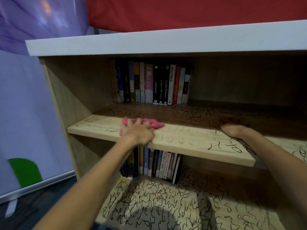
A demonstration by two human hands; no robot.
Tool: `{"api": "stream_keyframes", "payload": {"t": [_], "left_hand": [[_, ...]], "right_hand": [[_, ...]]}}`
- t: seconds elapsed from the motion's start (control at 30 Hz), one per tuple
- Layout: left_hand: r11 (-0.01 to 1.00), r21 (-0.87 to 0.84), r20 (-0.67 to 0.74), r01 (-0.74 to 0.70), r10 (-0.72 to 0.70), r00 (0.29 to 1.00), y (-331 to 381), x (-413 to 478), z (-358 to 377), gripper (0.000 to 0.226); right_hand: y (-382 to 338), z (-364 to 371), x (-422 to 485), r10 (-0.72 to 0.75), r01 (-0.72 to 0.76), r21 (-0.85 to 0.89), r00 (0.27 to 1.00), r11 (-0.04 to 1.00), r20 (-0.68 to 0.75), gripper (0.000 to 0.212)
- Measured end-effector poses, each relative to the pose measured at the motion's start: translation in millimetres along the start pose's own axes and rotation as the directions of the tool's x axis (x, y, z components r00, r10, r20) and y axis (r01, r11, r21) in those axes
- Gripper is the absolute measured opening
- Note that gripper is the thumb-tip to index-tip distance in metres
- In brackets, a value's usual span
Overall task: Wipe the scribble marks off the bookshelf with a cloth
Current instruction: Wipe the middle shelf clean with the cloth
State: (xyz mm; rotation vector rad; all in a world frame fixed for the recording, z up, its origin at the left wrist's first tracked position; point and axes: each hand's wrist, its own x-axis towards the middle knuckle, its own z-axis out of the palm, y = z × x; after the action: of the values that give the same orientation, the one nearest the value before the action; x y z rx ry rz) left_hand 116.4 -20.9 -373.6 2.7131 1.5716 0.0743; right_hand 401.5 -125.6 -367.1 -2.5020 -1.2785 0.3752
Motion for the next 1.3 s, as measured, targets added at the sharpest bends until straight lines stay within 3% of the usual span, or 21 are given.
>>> {"api": "stream_keyframes", "payload": {"t": [0.1, 0.2, 0.3, 0.43, 0.5, 0.53, 0.7, 0.83, 0.9, 1.0, 1.07, 1.13, 1.3], "left_hand": [[0.951, -0.047, -0.021, -0.304, 0.304, 0.953, 93, -38, 2, 0.053], [0.899, -0.097, -0.017, -0.426, 0.427, 0.904, 117, -54, -1, 0.049], [0.924, -0.124, -0.043, -0.361, 0.358, 0.933, 65, -41, -3, 0.043], [0.995, -0.059, -0.008, -0.083, 0.083, 0.997, -70, 6, -5, 0.049], [0.994, -0.05, 0.021, 0.102, -0.101, 0.995, -86, 15, -4, 0.057], [0.992, -0.057, 0.014, 0.115, -0.115, 0.993, -69, 14, -1, 0.055], [0.967, -0.099, -0.078, -0.237, 0.229, 0.97, 41, -38, 4, 0.047], [0.967, -0.129, -0.081, -0.221, 0.212, 0.974, -26, -21, -1, 0.041], [0.988, -0.107, -0.084, -0.112, 0.104, 0.991, -89, 0, -4, 0.041], [0.958, -0.096, -0.068, 0.269, -0.276, 0.959, -160, 17, -9, 0.049], [0.938, -0.081, -0.068, 0.337, -0.342, 0.937, -157, 20, -9, 0.053], [0.959, -0.07, -0.074, 0.273, -0.278, 0.958, -128, 9, -8, 0.052], [0.997, -0.057, -0.078, -0.043, 0.039, 0.996, -71, -38, -4, 0.044]], "right_hand": [[-2, -1, -4, 0.009, -0.009, 0.003, 1.0, 1.0, 0.001, 0.043], [0, -2, -11, 0.008, -0.008, 0.018, 1.0, 1.0, -0.003, 0.04], [3, -4, -16, -0.007, 0.007, -0.001, 1.0, 1.0, -0.009, 0.043], [2, -5, -20, 0.027, -0.027, -0.003, 1.0, 1.0, 0.004, 0.044], [-3, -4, -18, 0.057, -0.057, -0.004, 0.998, 0.998, -0.025, 0.045], [-10, -2, -16, 0.064, -0.065, -0.005, 0.997, 0.998, -0.046, 0.044], [-119, 32, -24, -0.162, 0.162, 0.017, 0.987, 0.987, -0.004, 0.048], [-136, 46, -14, -0.17, 0.17, -0.008, 0.985, 0.985, 0.013, 0.054], [-127, 46, -7, -0.157, 0.157, -0.017, 0.988, 0.987, 0.017, 0.053], [-132, 45, -6, -0.174, 0.175, -0.03, 0.984, 0.984, 0.022, 0.055], [-136, 46, -5, -0.187, 0.188, -0.037, 0.982, 0.981, 0.035, 0.055], [-138, 47, -7, -0.183, 0.184, -0.032, 0.982, 0.982, 0.043, 0.054], [-136, 48, -10, -0.183, 0.183, -0.018, 0.983, 0.983, 0.03, 0.054]]}}
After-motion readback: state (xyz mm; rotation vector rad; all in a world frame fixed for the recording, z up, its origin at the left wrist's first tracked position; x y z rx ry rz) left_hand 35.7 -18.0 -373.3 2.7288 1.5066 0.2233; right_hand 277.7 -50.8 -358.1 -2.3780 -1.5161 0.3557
